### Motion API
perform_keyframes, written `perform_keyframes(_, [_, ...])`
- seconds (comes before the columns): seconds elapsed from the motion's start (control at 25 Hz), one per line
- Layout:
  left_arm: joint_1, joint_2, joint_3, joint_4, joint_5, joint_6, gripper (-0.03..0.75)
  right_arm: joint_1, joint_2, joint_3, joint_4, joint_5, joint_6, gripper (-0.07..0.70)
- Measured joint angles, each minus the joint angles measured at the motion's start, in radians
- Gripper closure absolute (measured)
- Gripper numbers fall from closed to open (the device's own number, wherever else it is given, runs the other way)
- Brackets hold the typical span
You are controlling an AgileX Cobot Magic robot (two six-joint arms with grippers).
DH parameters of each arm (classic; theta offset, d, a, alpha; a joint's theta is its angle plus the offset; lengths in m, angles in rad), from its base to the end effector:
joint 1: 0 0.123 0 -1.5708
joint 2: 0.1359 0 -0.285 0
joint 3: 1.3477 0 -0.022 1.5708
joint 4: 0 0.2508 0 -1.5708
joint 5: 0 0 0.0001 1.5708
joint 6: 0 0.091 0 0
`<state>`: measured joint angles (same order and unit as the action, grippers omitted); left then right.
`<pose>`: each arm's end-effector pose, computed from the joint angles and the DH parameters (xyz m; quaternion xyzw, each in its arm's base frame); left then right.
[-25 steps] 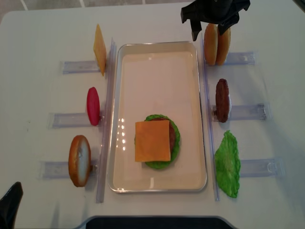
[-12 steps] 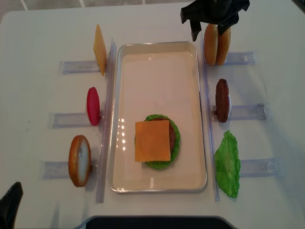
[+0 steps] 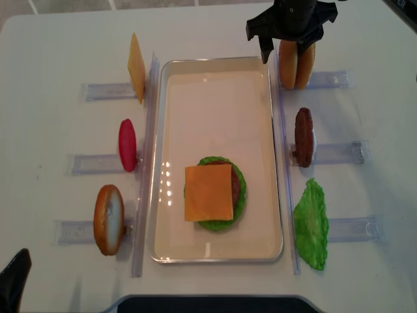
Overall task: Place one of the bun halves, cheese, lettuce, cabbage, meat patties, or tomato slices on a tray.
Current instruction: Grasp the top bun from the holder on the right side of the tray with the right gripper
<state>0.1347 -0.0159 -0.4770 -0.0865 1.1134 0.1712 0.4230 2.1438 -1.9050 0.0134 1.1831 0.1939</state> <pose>-0.0061 -0.0079 0.2669 0.0185 0.8674 0.0328 0.4961 0.4171 0.1890 0.2347 -0.1117 0.9867 0.0419 0.1103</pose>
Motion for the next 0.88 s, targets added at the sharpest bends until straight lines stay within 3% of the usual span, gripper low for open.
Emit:
perform_keyframes(0.32, [0.0,0.0,0.0,0.0,0.0,0.0,0.074,-0.021,0.016,0.0,0.005,-0.014,0.0,0.122])
perform_keyframes(0.88, [0.0,0.0,0.0,0.0,0.0,0.0,0.074,-0.035,0.018,0.0,-0.013,-0.032,0.0,0.354])
